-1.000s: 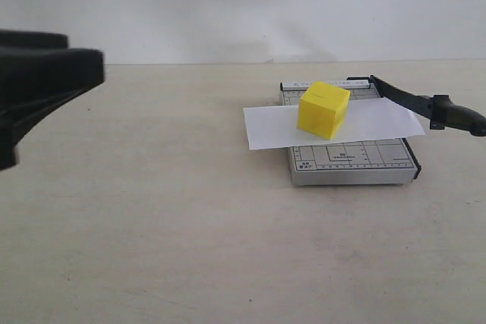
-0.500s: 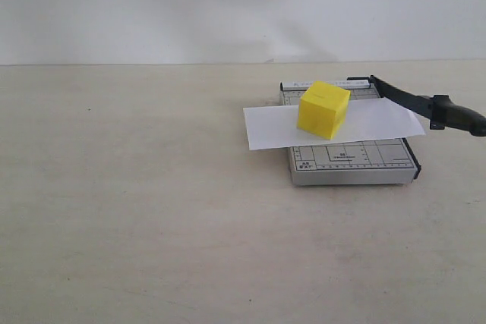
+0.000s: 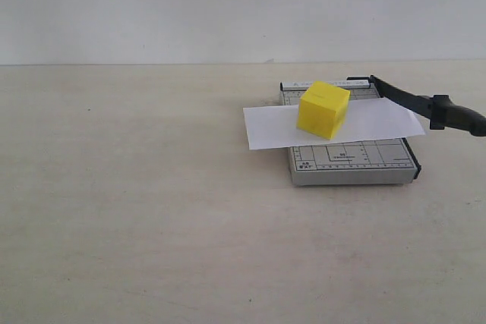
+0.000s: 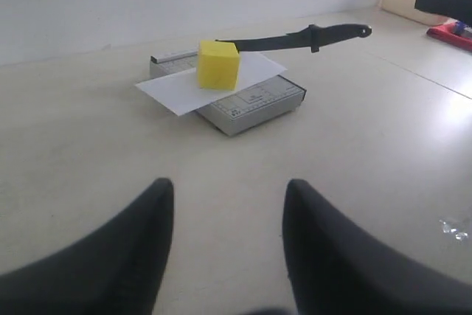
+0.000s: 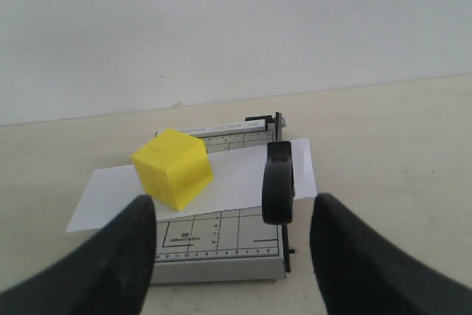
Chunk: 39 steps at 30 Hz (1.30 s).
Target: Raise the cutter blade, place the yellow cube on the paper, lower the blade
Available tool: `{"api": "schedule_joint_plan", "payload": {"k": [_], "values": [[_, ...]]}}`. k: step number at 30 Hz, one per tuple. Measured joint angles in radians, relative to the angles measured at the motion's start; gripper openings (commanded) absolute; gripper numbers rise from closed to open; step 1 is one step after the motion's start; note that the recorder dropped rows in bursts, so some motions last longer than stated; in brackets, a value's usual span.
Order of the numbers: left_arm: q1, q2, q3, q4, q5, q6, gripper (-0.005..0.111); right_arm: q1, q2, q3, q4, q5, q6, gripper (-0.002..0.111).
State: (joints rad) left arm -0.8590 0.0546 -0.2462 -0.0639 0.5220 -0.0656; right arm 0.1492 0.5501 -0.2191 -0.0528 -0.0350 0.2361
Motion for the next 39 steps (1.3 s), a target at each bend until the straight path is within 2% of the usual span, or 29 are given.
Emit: {"api": "schedule_joint_plan", "payload": {"k": [8,12,17,19,23,26,39], "values": [[0.0,-0.038,0.021,0.0,-0.035,0.008,0.045,0.0,0.0,0.0,0.0,0.0,0.0,0.058],[0.0,-0.05,0.097,0.0,-0.204,0.047,0.045,0.0,-0.002,0.0,0.0,-0.001,0.0,0.058],[0.0,-0.051,0.227,0.0,-0.542,0.066,0.045,0.0,-0.002,0.0,0.0,-0.007,0.0,0.058],[0.0,-0.051,0.238,0.0,-0.602,0.071,0.045,0.0,-0.004,0.0,0.0,-0.011,0.0,0.058],[0.034,-0.051,0.24,0.0,-0.627,0.073,0.045,0.0,-0.004,0.0,0.0,-0.016,0.0,0.058],[0.108,-0.051,0.24,0.0,-0.627,0.075,0.045,0.0,-0.004,0.0,0.0,-0.016,0.0,0.058],[0.56,-0.051,0.24,0.0,-0.629,0.075,0.045,0.0,-0.004,0.0,0.0,-0.018,0.0,0.058]]}}
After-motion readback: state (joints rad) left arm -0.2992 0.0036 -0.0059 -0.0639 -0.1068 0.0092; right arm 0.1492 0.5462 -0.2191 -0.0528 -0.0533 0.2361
